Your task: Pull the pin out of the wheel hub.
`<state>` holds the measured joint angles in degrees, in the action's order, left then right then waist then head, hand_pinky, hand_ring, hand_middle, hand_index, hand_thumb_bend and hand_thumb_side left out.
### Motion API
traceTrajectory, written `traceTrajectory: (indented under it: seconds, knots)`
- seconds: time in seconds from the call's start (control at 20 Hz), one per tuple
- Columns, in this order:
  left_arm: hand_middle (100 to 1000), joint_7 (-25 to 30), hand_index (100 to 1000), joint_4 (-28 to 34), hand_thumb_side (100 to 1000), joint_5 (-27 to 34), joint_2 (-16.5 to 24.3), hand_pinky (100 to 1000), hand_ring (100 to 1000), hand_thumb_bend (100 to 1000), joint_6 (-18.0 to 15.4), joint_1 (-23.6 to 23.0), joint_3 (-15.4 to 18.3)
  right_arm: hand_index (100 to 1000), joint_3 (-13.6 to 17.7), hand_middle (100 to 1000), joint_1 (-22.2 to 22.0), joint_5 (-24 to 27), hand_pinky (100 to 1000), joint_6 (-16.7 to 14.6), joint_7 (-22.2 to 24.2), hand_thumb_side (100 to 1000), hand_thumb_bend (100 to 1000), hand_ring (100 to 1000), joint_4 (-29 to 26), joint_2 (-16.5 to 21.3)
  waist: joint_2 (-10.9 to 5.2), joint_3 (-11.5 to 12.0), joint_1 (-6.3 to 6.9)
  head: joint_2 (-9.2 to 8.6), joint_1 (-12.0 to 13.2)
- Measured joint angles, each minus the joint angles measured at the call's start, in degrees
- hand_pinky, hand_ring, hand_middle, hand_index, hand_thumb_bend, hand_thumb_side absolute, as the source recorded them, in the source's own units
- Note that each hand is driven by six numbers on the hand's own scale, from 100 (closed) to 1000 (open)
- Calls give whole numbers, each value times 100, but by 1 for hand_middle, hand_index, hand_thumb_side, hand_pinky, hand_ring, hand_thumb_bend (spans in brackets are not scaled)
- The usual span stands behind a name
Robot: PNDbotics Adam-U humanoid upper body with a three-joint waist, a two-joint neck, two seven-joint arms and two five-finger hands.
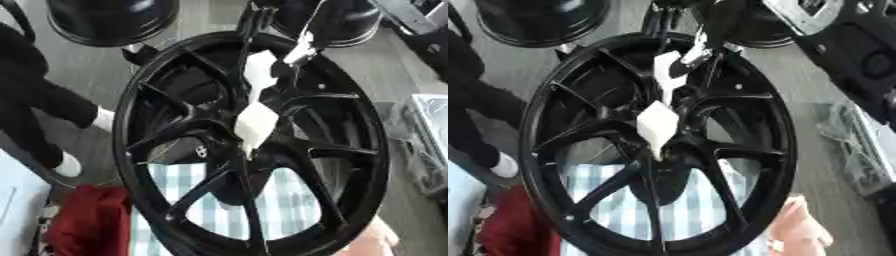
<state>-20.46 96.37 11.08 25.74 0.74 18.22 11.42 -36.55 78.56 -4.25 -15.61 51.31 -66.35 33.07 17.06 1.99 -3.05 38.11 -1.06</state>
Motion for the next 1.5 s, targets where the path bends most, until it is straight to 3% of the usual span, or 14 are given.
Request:
traceTrajectory:
  seconds: [0.9,1.5]
  knots:
    - [701,12,745,0,588,7,-6,725,783,280,-8,0,-2,842,-56,747,-46,-371,793,533,77,437,594,796,-263,-2,1,10,6,3,96]
    - [699,11,741,-2,591,9,-10,726,779,277,-8,-14,-2,853,-129,751,-147,-405,790,1308,-82,421,582,796,-709,71,1,5,8,54,261]
